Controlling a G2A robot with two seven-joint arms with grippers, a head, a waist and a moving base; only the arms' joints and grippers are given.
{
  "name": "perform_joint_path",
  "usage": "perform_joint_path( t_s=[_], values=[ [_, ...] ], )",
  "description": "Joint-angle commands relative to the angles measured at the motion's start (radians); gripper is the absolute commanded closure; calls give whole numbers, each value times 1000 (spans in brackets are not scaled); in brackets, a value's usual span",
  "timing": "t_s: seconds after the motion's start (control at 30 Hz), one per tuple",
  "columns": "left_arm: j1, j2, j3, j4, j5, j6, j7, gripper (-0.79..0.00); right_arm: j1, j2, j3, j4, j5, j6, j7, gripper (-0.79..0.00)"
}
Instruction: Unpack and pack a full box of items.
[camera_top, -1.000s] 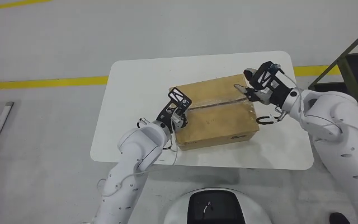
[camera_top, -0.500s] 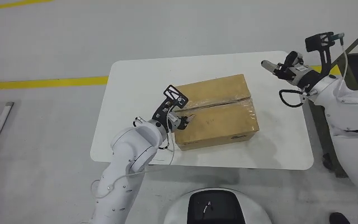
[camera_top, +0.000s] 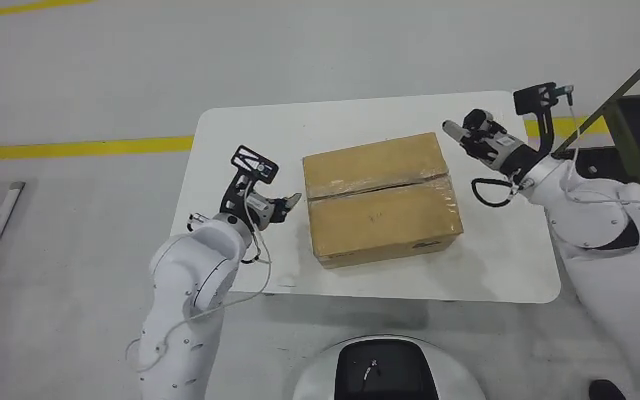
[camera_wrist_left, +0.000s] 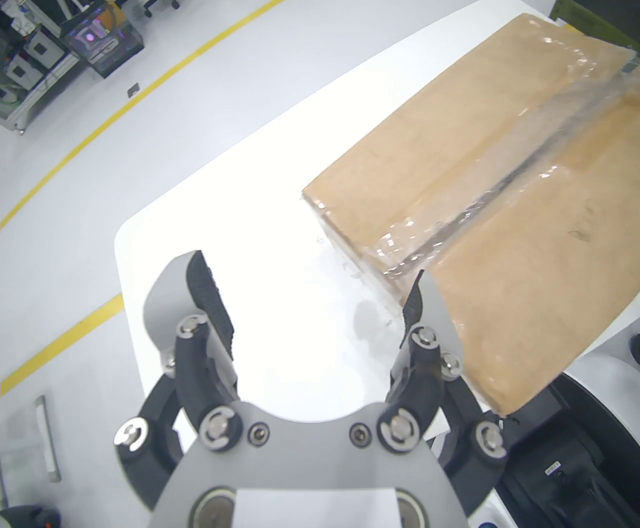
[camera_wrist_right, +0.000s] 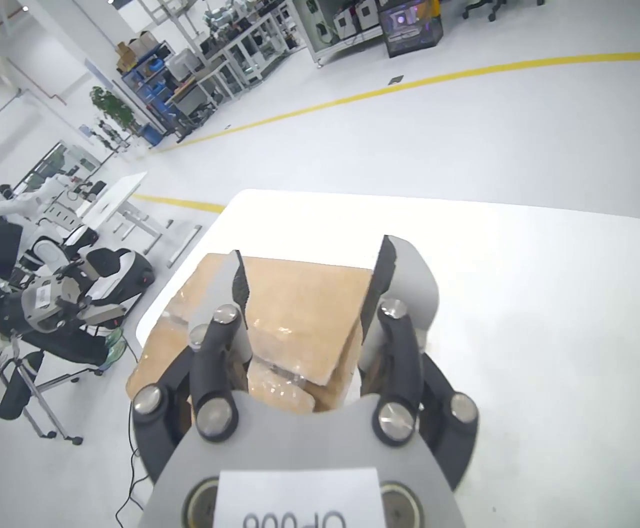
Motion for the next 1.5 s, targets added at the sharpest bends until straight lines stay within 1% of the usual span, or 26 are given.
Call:
perform_joint_path(
  t_s=[0.0, 0.13, 0.2, 0.43, 0.47, 0.5, 0.53, 0.57, 0.6, 0.73, 0.87, 0.97, 1.07, 1.23, 1.37, 1.47],
  values=[
    [17, 6, -35, 8, 34, 7, 2, 0, 22, -6, -59, 1, -28, -43, -19, 0],
    [36, 13, -67, 18, 79, 15, 7, 0, 63, -20, -155, 32, -75, -105, -53, 0],
    [43, 15, -74, 20, 91, 24, 13, 0, 82, -23, -183, 56, -114, -120, -52, 0],
    [57, 19, -76, 13, 118, 46, 27, 0, 82, -23, -183, 56, -114, -120, -52, 0],
    [58, 19, -76, 12, 119, 48, 28, -40, 78, -23, -181, 53, -103, -124, -60, 0],
    [59, 19, -75, 11, 119, 52, 28, -92, 73, -22, -179, 52, -96, -138, -56, 0],
    [60, 19, -72, 10, 120, 54, 28, -215, 74, -21, -177, 52, -108, -150, -48, 0],
    [61, 19, -69, 10, 120, 56, 29, -382, 74, -22, -181, 50, -108, -157, -47, 0],
    [61, 19, -63, 12, 118, 50, 30, -785, 74, -24, -196, 42, -104, -169, -49, 0],
    [60, 19, -62, 13, 116, 48, 30, -785, 99, -42, -290, 32, -130, -177, -87, 0],
    [60, 19, -62, 13, 116, 48, 30, -785, 158, -70, -411, 58, -212, -171, -138, 0],
    [60, 19, -62, 13, 116, 48, 30, -785, 195, -91, -484, 86, -263, -145, -176, 0],
    [60, 19, -62, 13, 116, 48, 30, -785, 211, -106, -531, 112, -321, -124, -195, 0],
    [60, 19, -62, 13, 116, 48, 30, -785, 190, -113, -551, 122, -369, -87, -186, 0],
    [60, 19, -62, 13, 116, 48, 30, -785, 144, -109, -531, 91, -375, -66, -157, 0],
    [60, 19, -62, 13, 116, 48, 30, -785, 103, -103, -501, 57, -363, -32, -140, 0]
  ],
)
